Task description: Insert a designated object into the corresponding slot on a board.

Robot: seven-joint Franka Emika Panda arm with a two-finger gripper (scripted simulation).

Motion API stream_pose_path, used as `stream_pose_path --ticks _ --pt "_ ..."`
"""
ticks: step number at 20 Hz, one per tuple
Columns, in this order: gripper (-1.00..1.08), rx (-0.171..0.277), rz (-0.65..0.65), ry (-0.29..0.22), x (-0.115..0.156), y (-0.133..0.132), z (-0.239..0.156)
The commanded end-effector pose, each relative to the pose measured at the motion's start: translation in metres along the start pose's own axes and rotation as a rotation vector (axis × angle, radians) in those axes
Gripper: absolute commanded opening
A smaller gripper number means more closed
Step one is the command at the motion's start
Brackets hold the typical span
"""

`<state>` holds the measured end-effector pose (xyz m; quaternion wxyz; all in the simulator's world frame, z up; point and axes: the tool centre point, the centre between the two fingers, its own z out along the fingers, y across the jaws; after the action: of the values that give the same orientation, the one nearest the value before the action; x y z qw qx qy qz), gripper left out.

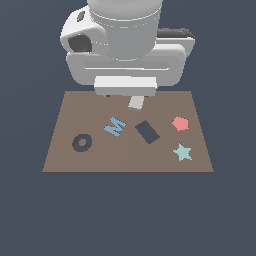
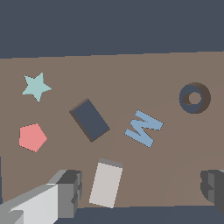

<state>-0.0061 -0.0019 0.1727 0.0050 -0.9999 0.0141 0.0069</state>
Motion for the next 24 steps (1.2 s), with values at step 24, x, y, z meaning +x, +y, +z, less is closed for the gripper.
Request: stream_pose_path --ticks 24 --pt "1.0 -0.006 0.174 0.011 -0.067 -0.02 0.091"
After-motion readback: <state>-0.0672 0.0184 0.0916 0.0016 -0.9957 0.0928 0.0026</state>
